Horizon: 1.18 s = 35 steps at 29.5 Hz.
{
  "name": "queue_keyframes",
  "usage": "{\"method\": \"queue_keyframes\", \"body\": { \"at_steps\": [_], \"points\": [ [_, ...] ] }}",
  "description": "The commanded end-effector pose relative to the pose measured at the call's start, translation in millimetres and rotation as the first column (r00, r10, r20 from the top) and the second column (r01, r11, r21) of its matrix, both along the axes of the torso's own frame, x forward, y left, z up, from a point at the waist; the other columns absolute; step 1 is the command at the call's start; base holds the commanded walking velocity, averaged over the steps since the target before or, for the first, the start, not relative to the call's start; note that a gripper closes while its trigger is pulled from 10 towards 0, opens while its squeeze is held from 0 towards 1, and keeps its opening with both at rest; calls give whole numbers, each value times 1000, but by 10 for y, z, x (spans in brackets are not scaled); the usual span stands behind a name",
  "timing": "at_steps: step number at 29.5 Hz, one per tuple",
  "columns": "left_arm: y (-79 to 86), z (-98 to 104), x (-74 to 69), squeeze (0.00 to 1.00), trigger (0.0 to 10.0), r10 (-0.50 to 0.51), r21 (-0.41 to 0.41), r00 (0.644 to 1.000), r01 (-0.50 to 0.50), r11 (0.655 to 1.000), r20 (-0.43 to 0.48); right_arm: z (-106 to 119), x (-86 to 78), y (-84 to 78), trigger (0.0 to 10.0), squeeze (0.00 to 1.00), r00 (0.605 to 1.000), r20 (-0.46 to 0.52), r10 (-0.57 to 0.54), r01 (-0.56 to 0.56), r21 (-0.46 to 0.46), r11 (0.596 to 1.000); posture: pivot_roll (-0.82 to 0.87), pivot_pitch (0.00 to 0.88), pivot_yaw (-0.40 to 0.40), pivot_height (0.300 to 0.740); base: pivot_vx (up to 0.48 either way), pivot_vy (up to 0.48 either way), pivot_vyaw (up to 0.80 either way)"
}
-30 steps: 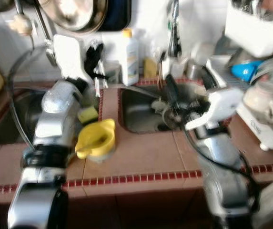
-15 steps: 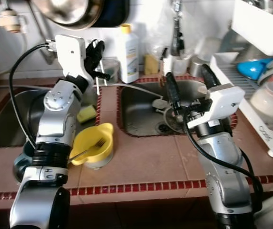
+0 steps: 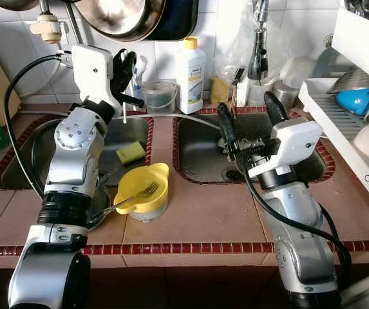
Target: Kitchen organization
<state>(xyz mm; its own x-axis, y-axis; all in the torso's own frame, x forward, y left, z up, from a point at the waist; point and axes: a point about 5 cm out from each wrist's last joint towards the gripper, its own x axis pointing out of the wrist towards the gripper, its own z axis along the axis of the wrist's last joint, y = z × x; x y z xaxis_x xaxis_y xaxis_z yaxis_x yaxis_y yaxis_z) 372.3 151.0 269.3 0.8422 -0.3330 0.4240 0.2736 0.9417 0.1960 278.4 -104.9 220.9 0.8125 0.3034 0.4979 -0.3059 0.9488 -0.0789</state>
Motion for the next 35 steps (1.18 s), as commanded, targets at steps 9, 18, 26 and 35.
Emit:
{"method": "queue_keyframes", "body": {
  "at_steps": [9,18,26,35],
  "points": [
    [-127,-75,50,0,10000,8,77,1000,-9,997,22,-26,-92,163,10000,0,995,-26,93,-93,-6,996,-287,1,66,740,0,0,0],
    [-148,-200,214,0,10000,76,148,997,-70,987,-31,-44,-184,244,10000,0,987,-56,150,-150,10,989,-292,23,72,740,0,0,0],
    [-78,-176,344,0,10000,155,155,984,-140,978,-88,-51,-271,295,10000,0,981,-79,177,-176,20,984,-300,54,81,740,0,0,0],
    [29,-177,381,0,10000,175,196,978,-151,969,-112,-52,-406,331,10000,0,973,-115,200,-196,49,979,-307,103,92,740,0,0,0]
  ]
}}
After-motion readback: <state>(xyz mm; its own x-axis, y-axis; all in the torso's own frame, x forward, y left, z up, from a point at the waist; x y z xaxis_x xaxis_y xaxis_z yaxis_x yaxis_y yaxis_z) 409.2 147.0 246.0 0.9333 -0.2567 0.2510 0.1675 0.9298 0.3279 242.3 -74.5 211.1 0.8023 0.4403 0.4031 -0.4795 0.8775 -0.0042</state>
